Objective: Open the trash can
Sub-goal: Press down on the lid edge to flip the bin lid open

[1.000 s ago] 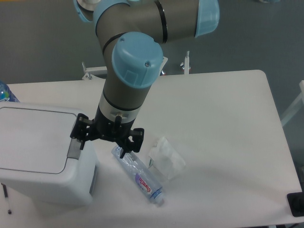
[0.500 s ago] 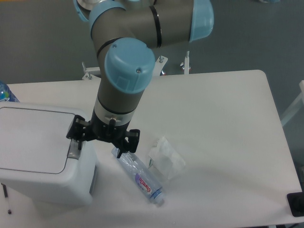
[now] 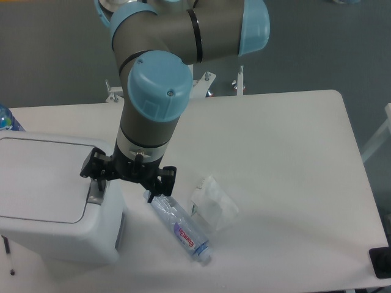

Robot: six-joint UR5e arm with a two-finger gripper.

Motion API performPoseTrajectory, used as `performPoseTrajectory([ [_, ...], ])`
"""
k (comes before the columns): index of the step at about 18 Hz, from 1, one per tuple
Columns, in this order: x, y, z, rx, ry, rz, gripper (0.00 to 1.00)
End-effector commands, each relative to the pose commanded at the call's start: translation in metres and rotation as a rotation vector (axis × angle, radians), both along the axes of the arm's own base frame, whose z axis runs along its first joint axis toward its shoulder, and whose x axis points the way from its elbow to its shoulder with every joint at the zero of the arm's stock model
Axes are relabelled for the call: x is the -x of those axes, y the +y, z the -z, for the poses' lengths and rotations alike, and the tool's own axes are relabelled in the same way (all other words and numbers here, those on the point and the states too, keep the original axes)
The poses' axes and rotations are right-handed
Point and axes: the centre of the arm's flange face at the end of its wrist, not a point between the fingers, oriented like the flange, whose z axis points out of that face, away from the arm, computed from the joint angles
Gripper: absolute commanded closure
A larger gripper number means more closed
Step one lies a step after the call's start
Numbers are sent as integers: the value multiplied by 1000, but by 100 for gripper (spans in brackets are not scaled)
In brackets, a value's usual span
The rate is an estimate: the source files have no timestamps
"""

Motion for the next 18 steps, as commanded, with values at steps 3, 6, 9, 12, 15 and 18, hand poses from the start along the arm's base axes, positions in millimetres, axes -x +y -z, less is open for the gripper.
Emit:
performPoseTrajectory([
  [3,0,0,1,1,-1,0,0],
  [6,0,0,1,2,-1,-1,0],
  [9,0,0,2,6,-6,-16,0],
  [12,0,0,2,9,-7,-25,0],
  [15,0,0,1,9,-7,-25,0],
  [18,0,0,2,10,-7,-25,0],
])
